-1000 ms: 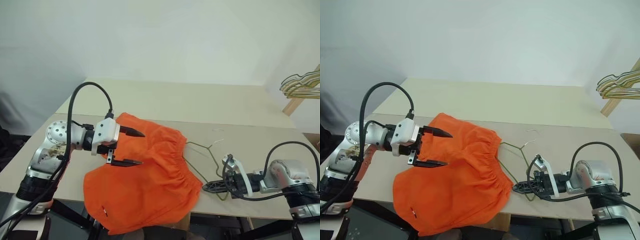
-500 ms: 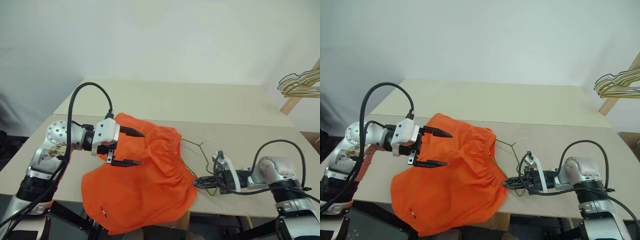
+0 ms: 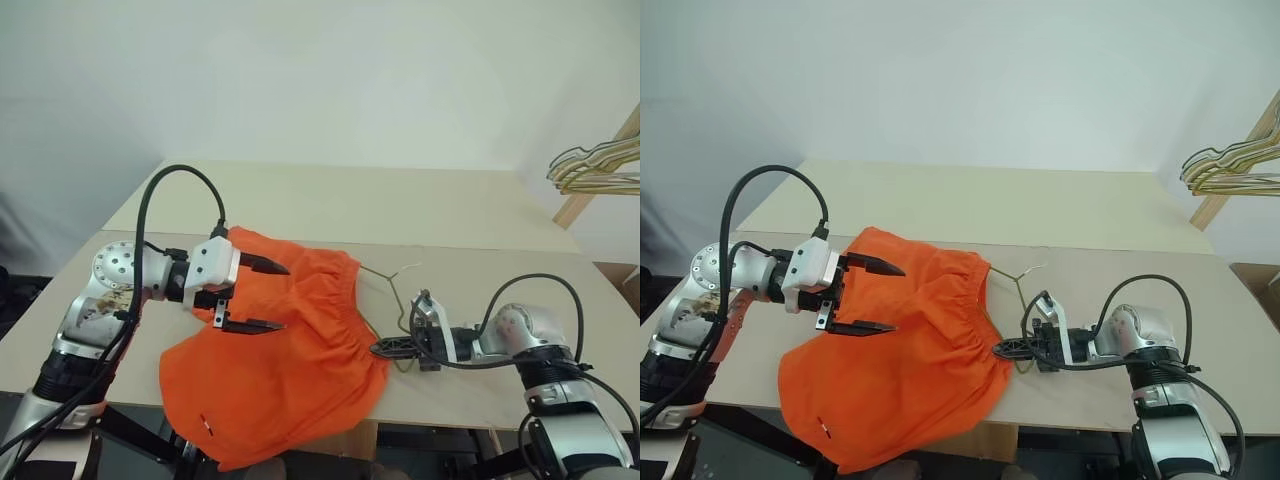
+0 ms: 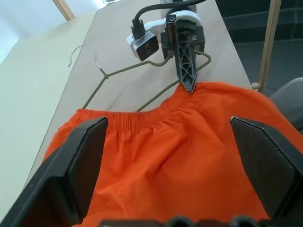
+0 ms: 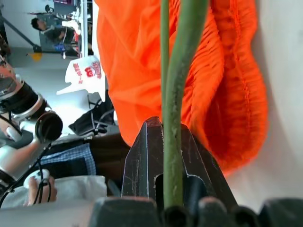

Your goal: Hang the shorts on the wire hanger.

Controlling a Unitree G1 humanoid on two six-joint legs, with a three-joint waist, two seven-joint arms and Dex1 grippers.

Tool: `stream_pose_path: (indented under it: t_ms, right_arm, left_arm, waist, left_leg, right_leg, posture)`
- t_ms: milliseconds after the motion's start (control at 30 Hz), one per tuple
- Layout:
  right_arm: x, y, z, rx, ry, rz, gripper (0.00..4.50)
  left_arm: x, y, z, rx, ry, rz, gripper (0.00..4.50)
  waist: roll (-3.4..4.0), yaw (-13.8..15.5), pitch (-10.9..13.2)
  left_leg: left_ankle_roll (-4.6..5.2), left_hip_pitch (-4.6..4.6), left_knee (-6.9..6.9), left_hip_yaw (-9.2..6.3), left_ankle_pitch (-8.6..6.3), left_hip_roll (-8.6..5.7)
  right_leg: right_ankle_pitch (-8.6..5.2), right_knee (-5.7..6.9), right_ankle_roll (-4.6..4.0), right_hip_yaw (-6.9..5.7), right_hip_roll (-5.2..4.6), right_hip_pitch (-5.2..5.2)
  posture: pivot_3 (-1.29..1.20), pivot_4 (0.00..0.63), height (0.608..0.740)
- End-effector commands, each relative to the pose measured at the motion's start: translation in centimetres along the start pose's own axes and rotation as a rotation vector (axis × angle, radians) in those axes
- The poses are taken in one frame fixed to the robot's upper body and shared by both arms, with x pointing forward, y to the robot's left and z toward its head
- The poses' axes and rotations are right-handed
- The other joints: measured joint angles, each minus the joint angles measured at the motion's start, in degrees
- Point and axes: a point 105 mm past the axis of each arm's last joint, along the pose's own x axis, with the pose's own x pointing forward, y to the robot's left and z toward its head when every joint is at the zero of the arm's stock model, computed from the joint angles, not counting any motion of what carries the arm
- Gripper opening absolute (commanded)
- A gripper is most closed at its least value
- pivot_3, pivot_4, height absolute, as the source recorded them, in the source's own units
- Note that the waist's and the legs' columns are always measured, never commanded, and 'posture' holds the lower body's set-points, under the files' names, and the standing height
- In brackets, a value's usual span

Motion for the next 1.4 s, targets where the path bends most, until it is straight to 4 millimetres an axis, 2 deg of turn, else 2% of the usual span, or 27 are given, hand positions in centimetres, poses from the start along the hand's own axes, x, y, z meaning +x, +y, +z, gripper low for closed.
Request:
stream_pose_path:
  t_ms: [33,133,300,433,567,733,800,933,1033,1233,1300,1400]
  right_arm:
    - [-0.7,2.3,1.0,-0.135,-0.02,0.027,0.0]
    - [-1.0,4.1,0.3,-0.214,0.012,0.058,0.0]
    - [-0.9,6.5,0.0,-0.523,-0.065,-0.009,0.0]
    - [-1.0,7.6,-0.3,-0.758,-0.078,-0.123,0.0]
    - [-1.5,8.7,-1.0,-0.946,0.002,-0.197,0.0]
    - [-1.5,9.4,-1.7,-1.108,0.116,-0.237,0.0]
    - [-1.5,9.7,-1.8,-1.131,0.139,-0.227,0.0]
    - [-1.4,9.7,-1.4,-1.157,0.179,-0.242,0.0]
    - [-1.4,9.6,-1.3,-1.162,0.198,-0.25,0.0]
    - [-1.3,9.5,-1.4,-1.158,0.215,-0.253,0.0]
    - [-1.3,9.5,-1.4,-1.154,0.215,-0.254,0.0]
    - [-1.5,9.5,-1.4,-1.154,0.216,-0.259,0.0]
  left_arm:
    - [-0.1,0.7,0.7,0.038,-0.006,0.009,4.48]
    - [-0.2,1.0,0.7,0.041,-0.003,0.016,4.48]
    - [-0.7,3.0,1.2,0.07,-0.011,0.063,4.48]
    - [-2.3,6.6,2.7,0.112,-0.014,0.153,4.48]
    - [-3.9,9.6,4.9,0.136,-0.03,0.18,4.48]
    - [-3.6,11.0,6.5,0.196,-0.002,0.061,4.48]
    - [-2.9,11.0,6.6,0.188,0.018,-0.002,4.48]
    - [-0.8,9.2,5.0,0.198,0.126,-0.183,4.48]
    - [0.2,8.4,3.9,0.213,0.164,-0.256,4.48]
    - [0.3,7.1,2.4,0.221,0.22,-0.342,4.48]
    - [-0.2,6.7,0.9,0.266,0.308,-0.376,4.48]
    - [0.0,6.8,-0.5,0.304,0.347,-0.373,3.87]
  waist:
    - [0.02,0.0,0.01]
    - [0.03,0.0,0.02]
    - [0.02,0.05,0.02]
    - [0.02,-0.22,0.02]
    - [0.02,-0.76,0.02]
    - [0.02,-1.83,0.03]
    - [0.01,-2.27,0.03]
    - [0.05,-3.23,0.07]
    - [0.04,-3.63,0.08]
    - [0.05,-3.98,0.09]
    - [0.06,-3.96,0.1]
    - [0.06,-3.64,0.1]
  left_leg:
    - [0.0,-0.04,-0.01,0.0,0.0,0.0]
    - [0.0,-0.25,0.0,-0.03,0.0,-0.02]
    - [0.0,-0.33,0.02,-0.15,0.0,-0.02]
    - [-0.03,-0.34,0.06,-0.21,0.02,-0.03]
    - [-0.03,-0.44,0.06,-0.23,0.02,-0.04]
    - [-0.03,-0.51,0.05,-0.26,0.02,-0.05]
    - [-0.03,-0.5,0.07,-0.28,0.02,-0.05]
    - [-0.02,-0.5,0.08,-0.32,0.02,-0.03]
    - [-0.02,-0.52,0.08,-0.34,0.02,-0.01]
    - [-0.02,-0.74,0.12,-0.36,0.02,-0.01]
    - [-0.02,-0.78,0.11,-0.36,0.02,-0.01]
    - [-0.02,-0.77,0.15,-0.34,0.02,-0.02]
  right_leg:
    - [0.0,-0.02,0.0,0.0,0.0,-0.02]
    - [0.0,-0.02,0.01,-0.01,-0.03,-0.2]
    - [-0.01,-0.05,0.01,-0.13,-0.03,-0.19]
    - [-0.01,-0.05,0.01,-0.21,-0.02,-0.16]
    - [-0.02,-0.1,0.03,-0.25,-0.03,-0.2]
    - [-0.03,-0.18,0.02,-0.29,-0.03,-0.22]
    - [-0.04,-0.16,0.01,-0.32,-0.03,-0.18]
    - [-0.06,-0.1,0.01,-0.3,-0.03,-0.2]
    - [-0.08,-0.09,0.0,-0.3,-0.03,-0.24]
    - [-0.08,-0.04,0.0,-0.29,-0.03,-0.51]
    - [-0.08,-0.02,-0.01,-0.28,-0.03,-0.57]
    - [-0.08,-0.02,-0.01,-0.28,-0.03,-0.54]
  posture:
    - [0.13,0.0,0.74]
    - [0.12,0.0,0.74]
    - [0.1,0.0,0.74]
    - [0.07,0.0,0.74]
    - [0.04,0.0,0.74]
    - [0.02,0.0,0.74]
    - [0.02,0.0,0.74]
    - [0.0,0.0,0.74]
    - [-0.01,0.0,0.74]
    - [-0.01,0.0,0.74]
    - [-0.02,0.0,0.74]
    - [-0.02,0.0,0.74]
